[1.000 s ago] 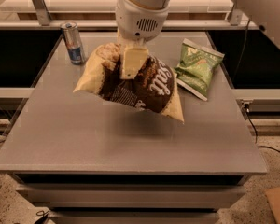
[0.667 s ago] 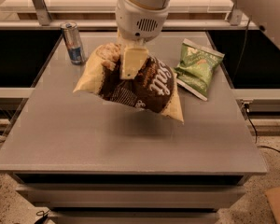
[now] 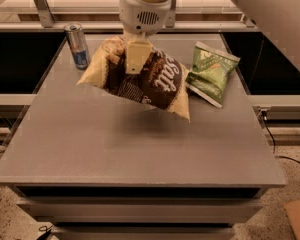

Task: Move brown chip bag near redbull can

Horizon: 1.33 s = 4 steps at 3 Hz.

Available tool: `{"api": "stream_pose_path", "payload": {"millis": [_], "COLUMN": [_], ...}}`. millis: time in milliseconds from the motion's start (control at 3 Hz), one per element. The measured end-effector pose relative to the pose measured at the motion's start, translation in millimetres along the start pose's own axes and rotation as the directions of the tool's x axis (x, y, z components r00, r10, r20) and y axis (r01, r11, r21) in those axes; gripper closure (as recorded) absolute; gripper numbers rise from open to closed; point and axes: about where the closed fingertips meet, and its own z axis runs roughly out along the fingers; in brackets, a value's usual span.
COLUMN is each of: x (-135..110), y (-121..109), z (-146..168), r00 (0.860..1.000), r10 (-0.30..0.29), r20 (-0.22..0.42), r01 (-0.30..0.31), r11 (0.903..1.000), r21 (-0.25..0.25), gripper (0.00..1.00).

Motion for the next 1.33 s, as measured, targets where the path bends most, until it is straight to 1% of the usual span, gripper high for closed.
{"api": "stream_pose_path", "payload": {"millis": [333, 667, 1000, 1333], "x": [3.2, 11.0, 19.4, 27.5], "y": [-25.5, -44.2, -58.9, -71.4], "z": [4.2, 8.0, 11.3, 17.6], "r00": [0.999, 0.998, 0.996, 0.993], "r10": [0.032, 0.064, 0.087, 0.108], "r20": [-0.019, -0.030, -0.035, -0.040], "r01": [-0.032, -0.062, -0.085, -0.106], "r11": [0.9991, 0.9970, 0.9949, 0.9929], "r21": [0.029, 0.047, 0.055, 0.054], "gripper": [1.00, 1.00, 1.00, 1.00]}}
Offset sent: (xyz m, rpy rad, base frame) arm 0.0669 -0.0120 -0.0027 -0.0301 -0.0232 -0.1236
